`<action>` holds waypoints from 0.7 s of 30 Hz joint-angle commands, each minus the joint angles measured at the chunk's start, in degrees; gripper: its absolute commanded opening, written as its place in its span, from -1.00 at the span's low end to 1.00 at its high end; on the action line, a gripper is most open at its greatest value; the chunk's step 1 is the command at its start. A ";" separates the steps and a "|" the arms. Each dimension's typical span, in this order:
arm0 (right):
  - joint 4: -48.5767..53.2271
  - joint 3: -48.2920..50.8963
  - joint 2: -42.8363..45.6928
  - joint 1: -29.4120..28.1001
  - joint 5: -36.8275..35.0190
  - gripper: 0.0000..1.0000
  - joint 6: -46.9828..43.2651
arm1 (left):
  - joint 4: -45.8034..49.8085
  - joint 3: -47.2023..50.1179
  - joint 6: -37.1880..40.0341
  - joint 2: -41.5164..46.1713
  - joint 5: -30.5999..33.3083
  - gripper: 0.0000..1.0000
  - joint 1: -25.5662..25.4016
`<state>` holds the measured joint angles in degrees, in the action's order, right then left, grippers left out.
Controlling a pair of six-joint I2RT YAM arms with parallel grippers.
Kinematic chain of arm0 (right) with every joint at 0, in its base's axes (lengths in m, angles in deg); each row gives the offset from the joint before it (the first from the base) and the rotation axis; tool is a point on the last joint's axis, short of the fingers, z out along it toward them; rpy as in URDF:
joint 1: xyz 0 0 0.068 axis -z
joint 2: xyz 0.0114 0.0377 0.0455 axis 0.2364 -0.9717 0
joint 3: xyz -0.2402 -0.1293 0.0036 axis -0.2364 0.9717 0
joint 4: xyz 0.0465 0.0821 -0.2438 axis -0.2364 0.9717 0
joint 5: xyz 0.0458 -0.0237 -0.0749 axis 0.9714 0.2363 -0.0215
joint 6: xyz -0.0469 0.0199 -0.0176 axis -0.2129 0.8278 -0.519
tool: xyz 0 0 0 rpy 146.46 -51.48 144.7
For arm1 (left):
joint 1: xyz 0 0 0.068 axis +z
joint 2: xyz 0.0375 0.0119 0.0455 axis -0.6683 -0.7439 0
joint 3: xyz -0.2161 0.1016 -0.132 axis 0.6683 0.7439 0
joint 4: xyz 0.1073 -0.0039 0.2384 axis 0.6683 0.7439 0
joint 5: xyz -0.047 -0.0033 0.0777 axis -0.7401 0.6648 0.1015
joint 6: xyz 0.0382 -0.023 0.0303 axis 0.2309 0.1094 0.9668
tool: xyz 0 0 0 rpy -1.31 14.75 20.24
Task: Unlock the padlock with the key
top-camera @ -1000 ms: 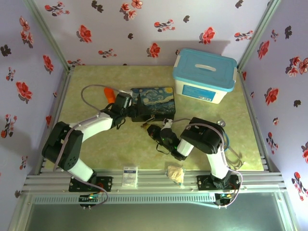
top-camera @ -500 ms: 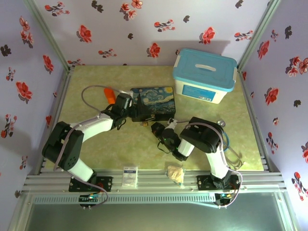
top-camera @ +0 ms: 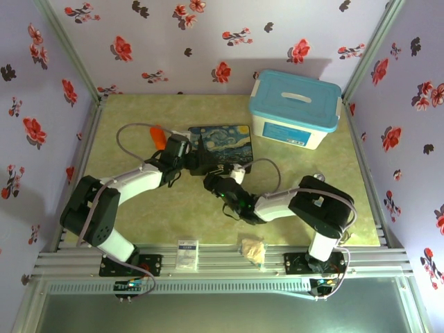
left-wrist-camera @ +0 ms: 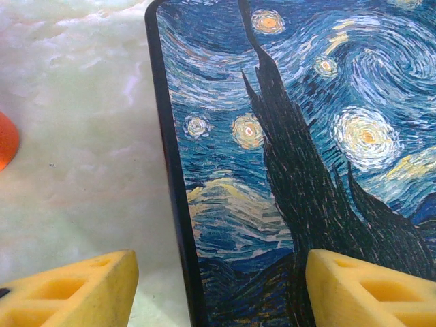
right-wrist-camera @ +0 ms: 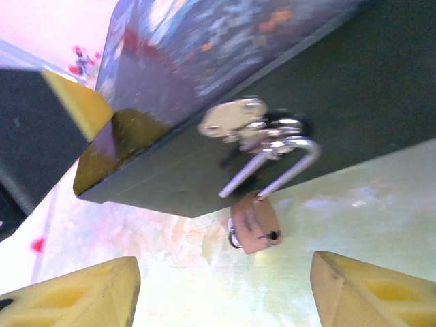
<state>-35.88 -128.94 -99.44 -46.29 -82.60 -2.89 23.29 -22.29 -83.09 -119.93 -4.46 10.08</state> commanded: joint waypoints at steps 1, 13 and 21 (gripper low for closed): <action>20.03 -5.40 -1.83 -0.24 -2.56 0.33 -7.34 | 4.70 1.38 0.37 0.39 0.36 0.33 0.86; 22.93 -11.37 -7.41 -0.57 -1.40 0.38 -10.17 | 2.78 2.11 -0.48 -0.16 -1.26 0.34 1.18; 25.77 -16.50 -11.18 -0.50 -1.69 0.40 -12.26 | 2.41 2.39 -0.78 -0.11 -2.16 0.34 1.52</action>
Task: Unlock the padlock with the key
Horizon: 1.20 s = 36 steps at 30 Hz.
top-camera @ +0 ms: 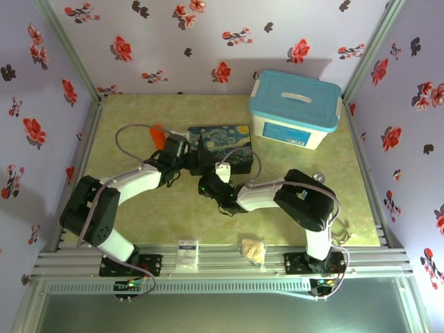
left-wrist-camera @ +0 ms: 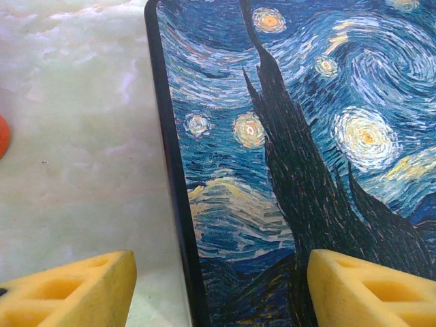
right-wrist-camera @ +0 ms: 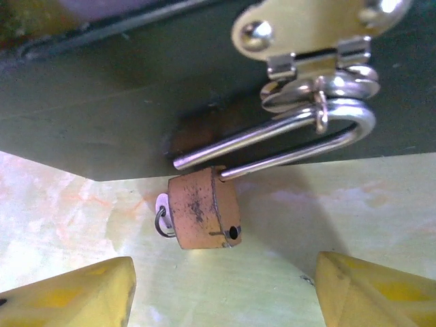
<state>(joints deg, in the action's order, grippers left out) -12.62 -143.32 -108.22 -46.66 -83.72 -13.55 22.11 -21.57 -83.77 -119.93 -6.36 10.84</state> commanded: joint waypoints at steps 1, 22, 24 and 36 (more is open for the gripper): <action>3.47 -2.96 -2.92 -0.19 -0.88 0.39 -1.78 | 3.39 1.71 -0.19 -0.07 -0.30 0.34 0.76; -0.31 -1.07 -4.42 0.92 2.03 -0.67 0.87 | 2.61 2.24 -0.83 -0.43 -1.72 0.35 1.46; -2.07 0.48 -3.23 0.92 2.05 -0.77 1.51 | 2.68 2.17 -0.72 -0.53 -1.65 0.35 1.47; -22.80 12.98 -0.16 4.31 7.22 -0.99 6.48 | 2.36 3.02 -0.90 -0.91 -1.72 0.34 1.99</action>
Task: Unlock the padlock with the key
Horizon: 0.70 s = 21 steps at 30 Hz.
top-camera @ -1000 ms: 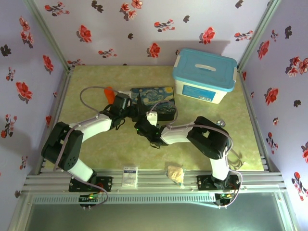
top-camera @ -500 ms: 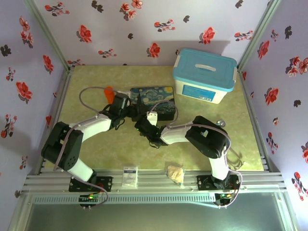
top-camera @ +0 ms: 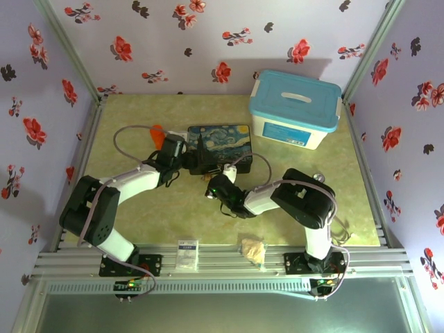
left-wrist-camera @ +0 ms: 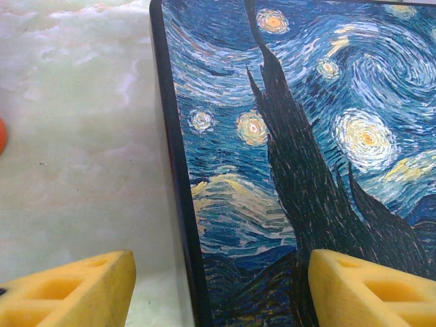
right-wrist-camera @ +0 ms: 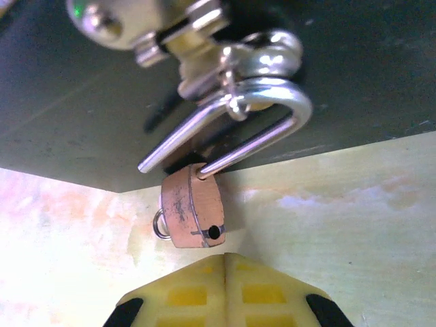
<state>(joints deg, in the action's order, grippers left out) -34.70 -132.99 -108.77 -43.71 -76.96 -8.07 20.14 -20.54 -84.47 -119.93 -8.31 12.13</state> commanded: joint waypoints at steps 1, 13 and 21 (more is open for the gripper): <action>0.07 2.84 0.90 1.40 0.22 -0.99 0.45 | 4.32 2.02 -0.12 -0.95 0.23 0.34 0.71; 29.10 -10.86 2.39 -3.24 -10.59 0.39 -8.39 | 4.87 1.04 0.25 -0.33 0.02 0.35 0.89; 41.88 -23.11 -5.46 -3.37 -16.66 0.47 -8.16 | 4.59 1.46 0.42 -0.68 -0.29 0.35 1.08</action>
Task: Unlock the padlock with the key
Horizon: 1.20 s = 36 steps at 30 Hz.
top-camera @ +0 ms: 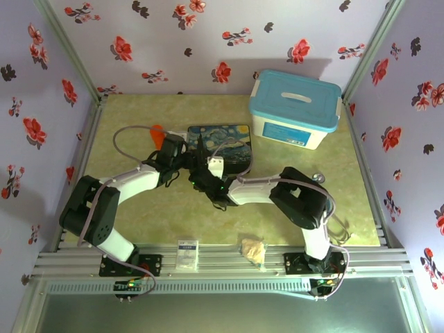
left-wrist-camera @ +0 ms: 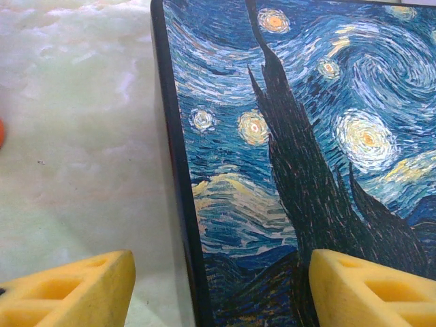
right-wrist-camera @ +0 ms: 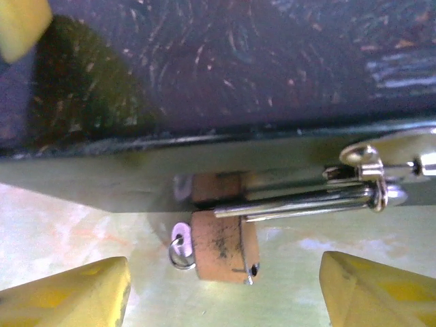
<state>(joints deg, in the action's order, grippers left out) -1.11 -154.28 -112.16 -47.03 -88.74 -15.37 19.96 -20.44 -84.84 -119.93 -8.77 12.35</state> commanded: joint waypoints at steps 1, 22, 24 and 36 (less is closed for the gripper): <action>9.97 -3.00 -2.78 0.06 -5.40 0.47 -0.62 | 4.59 1.45 0.69 -0.80 0.15 0.35 0.84; 25.16 -0.80 3.47 -0.83 -6.75 0.34 0.73 | 2.35 2.24 0.13 -1.83 -1.28 0.35 1.06; 25.90 0.09 4.91 -0.97 -6.59 0.34 0.41 | 2.43 2.15 0.09 -1.93 -1.33 0.35 1.11; 3.39 9.12 12.13 0.90 1.53 0.48 0.77 | 2.19 1.70 -0.28 -1.84 -2.27 0.35 1.11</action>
<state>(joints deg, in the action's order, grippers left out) 11.59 -144.99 -100.14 -46.99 -89.23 -15.15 18.46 -19.91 -85.21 -120.22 -11.32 12.70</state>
